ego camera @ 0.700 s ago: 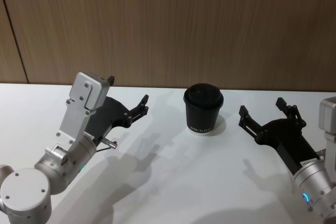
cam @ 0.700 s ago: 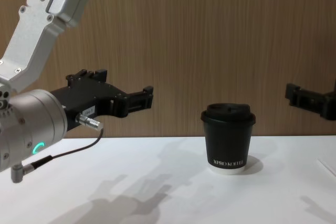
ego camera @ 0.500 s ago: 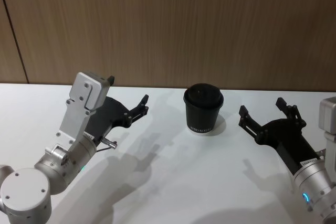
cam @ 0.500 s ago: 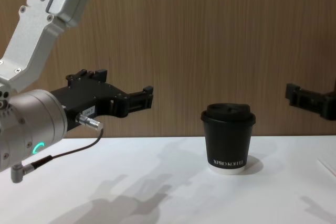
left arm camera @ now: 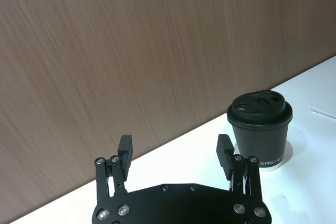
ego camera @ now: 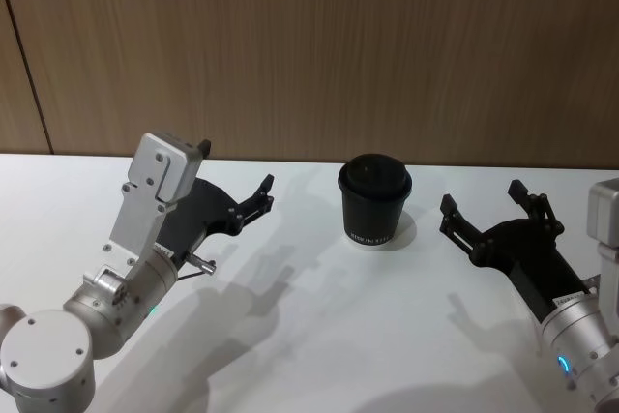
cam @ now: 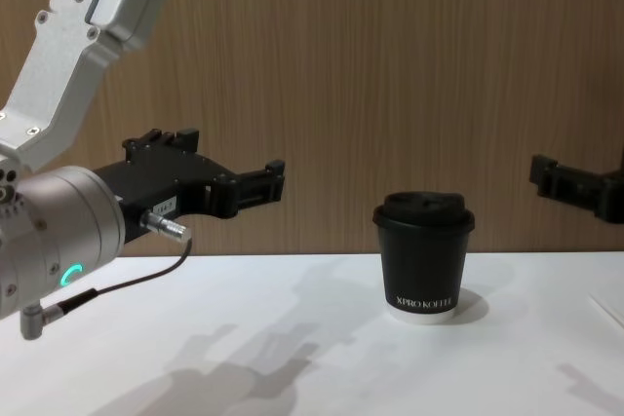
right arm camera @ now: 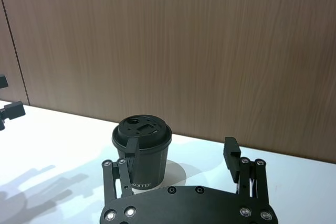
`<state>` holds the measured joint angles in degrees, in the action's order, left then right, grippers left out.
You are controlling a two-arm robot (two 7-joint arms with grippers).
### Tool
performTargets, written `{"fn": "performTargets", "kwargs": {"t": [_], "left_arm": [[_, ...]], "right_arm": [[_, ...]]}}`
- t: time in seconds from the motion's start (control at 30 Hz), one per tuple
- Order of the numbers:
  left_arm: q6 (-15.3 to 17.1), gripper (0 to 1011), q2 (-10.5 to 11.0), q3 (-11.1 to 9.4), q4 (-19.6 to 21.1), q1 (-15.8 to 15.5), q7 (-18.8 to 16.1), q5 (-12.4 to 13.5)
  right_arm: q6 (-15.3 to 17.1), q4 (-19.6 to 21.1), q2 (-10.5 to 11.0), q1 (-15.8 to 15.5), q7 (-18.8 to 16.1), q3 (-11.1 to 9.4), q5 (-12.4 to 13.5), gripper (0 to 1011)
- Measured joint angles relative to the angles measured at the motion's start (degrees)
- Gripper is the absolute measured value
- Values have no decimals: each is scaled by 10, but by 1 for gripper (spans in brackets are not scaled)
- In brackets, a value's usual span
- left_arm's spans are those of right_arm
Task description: Pick up the straw with one hand, pass it to the other hand, and insert it into the cup.
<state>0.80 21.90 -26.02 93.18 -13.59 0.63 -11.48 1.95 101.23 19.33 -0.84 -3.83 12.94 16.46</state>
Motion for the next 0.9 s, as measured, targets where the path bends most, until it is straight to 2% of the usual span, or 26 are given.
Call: {"fn": "performTargets", "kwargs": {"t": [0.9], "left_arm": [[0, 1003, 0, 0, 0, 0, 0, 0]], "right_arm": [[0, 0, 0, 0, 0, 0, 0, 1001]]}}
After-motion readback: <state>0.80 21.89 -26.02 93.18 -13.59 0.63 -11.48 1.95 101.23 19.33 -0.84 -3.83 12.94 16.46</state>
